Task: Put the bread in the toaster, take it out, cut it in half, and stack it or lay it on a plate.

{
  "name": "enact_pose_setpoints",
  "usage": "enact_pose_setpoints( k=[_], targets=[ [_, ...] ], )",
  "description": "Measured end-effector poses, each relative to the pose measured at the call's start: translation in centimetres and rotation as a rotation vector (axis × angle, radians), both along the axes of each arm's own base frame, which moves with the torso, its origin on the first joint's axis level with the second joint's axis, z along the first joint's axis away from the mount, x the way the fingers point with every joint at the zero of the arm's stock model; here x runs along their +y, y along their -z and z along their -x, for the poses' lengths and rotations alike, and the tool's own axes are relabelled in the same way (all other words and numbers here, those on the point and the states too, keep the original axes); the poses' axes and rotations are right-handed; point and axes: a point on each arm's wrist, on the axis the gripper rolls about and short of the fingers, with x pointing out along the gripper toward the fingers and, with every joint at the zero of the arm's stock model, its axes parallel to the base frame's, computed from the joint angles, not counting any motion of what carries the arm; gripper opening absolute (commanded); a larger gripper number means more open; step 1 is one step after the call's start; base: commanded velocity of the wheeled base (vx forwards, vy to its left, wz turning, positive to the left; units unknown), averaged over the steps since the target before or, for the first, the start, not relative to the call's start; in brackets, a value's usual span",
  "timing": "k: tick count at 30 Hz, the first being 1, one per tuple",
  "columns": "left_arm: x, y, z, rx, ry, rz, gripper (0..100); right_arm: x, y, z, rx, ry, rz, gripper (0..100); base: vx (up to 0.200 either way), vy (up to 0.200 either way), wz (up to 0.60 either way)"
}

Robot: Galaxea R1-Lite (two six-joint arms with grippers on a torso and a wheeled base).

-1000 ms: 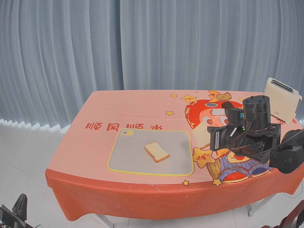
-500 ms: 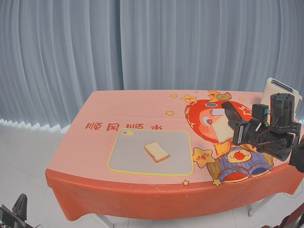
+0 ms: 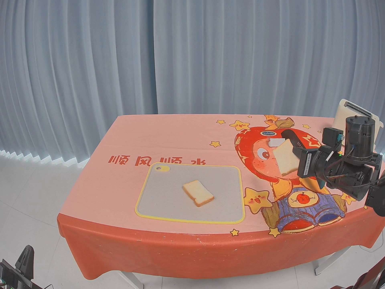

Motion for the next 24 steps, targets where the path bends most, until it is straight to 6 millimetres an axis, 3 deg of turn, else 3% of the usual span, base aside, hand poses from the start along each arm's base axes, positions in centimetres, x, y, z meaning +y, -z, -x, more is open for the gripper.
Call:
enact_pose_setpoints(
  k=[14,24],
  targets=[
    [0.0,0.0,0.0,0.0,-0.001,0.004,0,-1.3,-0.2,-0.8,0.0,-0.005,-0.02,0,0.0,-0.2,0.0],
    [0.0,0.0,0.0,0.0,0.0,0.004,0,-3.8,-0.1,-2.3,0.01,0.006,-0.035,0,0.0,-0.2,0.0]
  ],
)
